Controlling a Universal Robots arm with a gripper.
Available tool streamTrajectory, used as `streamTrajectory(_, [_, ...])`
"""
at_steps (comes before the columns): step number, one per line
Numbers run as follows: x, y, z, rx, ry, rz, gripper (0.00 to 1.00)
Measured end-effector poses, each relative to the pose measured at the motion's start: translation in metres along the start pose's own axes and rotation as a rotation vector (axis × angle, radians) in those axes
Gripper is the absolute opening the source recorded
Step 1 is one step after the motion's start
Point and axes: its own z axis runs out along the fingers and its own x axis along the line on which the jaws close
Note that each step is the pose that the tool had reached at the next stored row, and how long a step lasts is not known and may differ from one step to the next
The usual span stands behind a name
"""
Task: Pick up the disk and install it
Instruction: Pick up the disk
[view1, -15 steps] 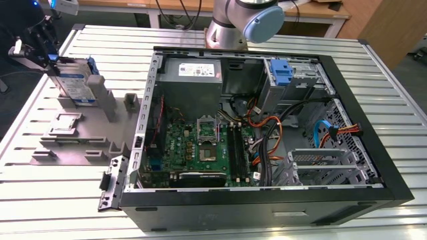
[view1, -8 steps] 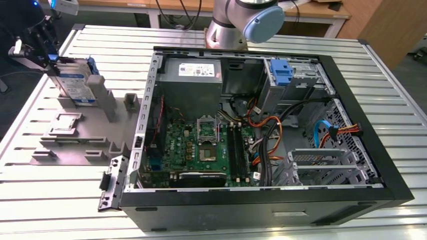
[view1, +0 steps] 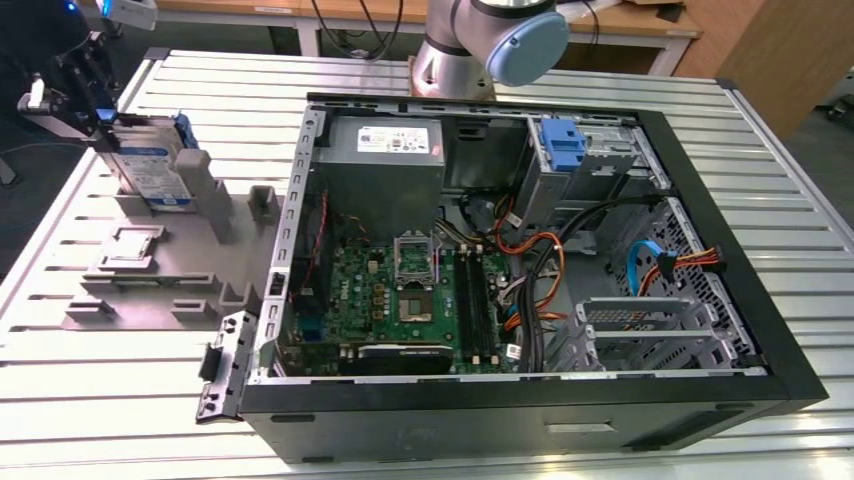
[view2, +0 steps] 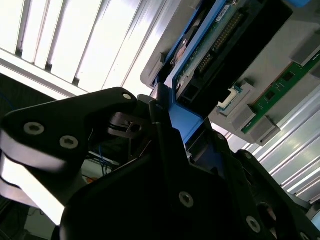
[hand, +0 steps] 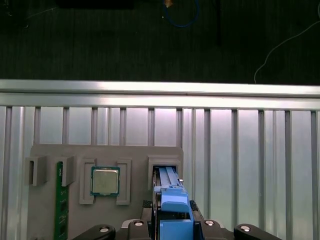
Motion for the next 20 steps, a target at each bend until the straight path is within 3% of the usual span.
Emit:
streamTrajectory(15, [0.0000,0.0000,-0.0002,0.0011,-0.0005,0.020,0.37])
streamTrajectory(20, [-0.0002,0.0001,-0.0036,0.0010,-0.0005,0.020,0.37])
